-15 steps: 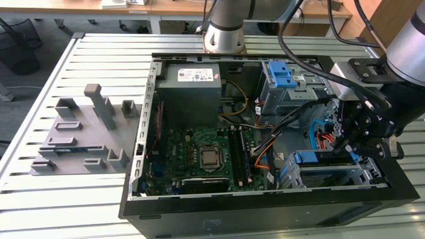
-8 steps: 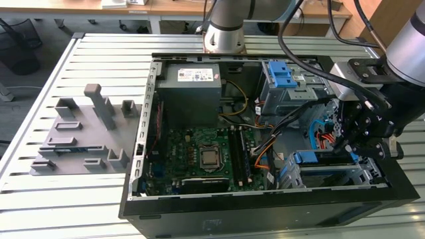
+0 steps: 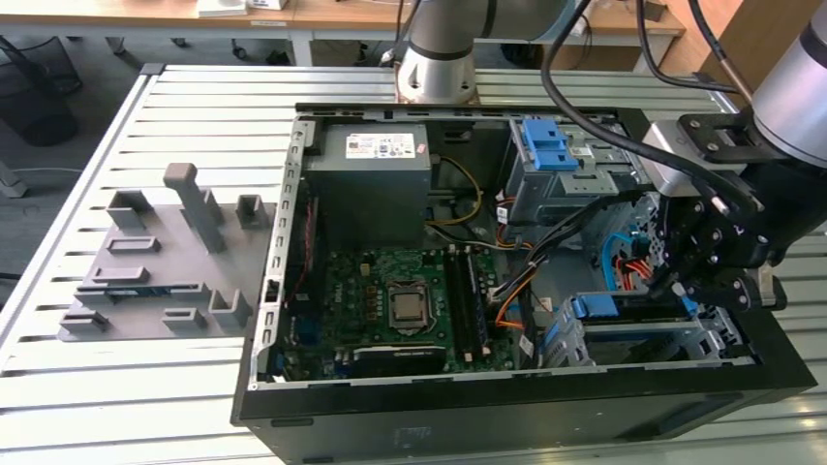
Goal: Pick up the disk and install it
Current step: 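Insert the first disk wire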
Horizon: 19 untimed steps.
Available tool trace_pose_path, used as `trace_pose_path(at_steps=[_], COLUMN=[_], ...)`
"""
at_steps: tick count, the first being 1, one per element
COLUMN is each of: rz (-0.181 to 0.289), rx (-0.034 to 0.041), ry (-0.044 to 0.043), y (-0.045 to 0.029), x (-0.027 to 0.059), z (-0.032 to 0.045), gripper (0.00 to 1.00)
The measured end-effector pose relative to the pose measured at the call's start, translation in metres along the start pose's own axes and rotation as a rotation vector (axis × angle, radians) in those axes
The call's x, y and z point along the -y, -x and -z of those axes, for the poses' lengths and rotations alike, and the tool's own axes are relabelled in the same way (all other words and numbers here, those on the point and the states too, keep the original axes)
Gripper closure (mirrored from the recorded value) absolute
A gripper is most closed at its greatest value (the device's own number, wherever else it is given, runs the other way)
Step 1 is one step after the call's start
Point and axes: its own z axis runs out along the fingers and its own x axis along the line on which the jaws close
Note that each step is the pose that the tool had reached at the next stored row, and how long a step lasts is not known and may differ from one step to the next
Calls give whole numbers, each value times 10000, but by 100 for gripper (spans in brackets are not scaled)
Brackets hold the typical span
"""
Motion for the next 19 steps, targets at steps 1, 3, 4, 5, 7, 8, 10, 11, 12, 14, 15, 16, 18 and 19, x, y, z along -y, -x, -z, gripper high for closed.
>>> trace_pose_path(at_steps=[1,3,4,5,7,8,10,11,12,14,15,16,18,19], rz=[2,4,4,4,4,4,-2,-8,-12,-20,-22,-26,-37,-41], rx=[1,6,10,13,25,31,39,39,40,45,45,45,45,45], ry=[0,0,0,0,0,1,1,1,1,1,1,1,1,0], y=[0,0,0,0,1,1,5,5,6,7,7,7,7,7], x=[0,0,0,0,0,0,0,0,0,0,0,0,0,0], z=[0,0,-1,-1,-1,-1,-2,-1,-2,-3,-4,-5,-8,-9], gripper=[84,84,84,84,84,84,84,84,84,84,84,84,84,84])
